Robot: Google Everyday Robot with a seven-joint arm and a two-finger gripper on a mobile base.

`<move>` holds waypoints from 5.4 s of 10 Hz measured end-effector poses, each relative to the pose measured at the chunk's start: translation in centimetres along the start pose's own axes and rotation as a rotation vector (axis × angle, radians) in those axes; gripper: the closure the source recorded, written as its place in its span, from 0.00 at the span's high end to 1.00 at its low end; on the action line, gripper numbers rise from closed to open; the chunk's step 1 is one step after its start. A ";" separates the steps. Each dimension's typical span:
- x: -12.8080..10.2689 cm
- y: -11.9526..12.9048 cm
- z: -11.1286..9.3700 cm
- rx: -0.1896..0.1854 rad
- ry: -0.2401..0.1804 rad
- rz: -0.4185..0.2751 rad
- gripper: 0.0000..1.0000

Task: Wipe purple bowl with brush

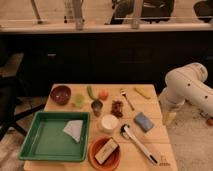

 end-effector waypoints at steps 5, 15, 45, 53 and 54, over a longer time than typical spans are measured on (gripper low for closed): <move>0.0 0.0 0.0 0.000 0.000 0.000 0.80; 0.0 0.0 0.0 0.000 0.000 0.000 0.80; 1.2 10.2 6.3 -0.007 -0.266 0.596 0.80; -2.3 13.3 8.5 0.005 -0.296 0.607 0.80; -2.3 13.3 8.5 0.006 -0.296 0.608 0.80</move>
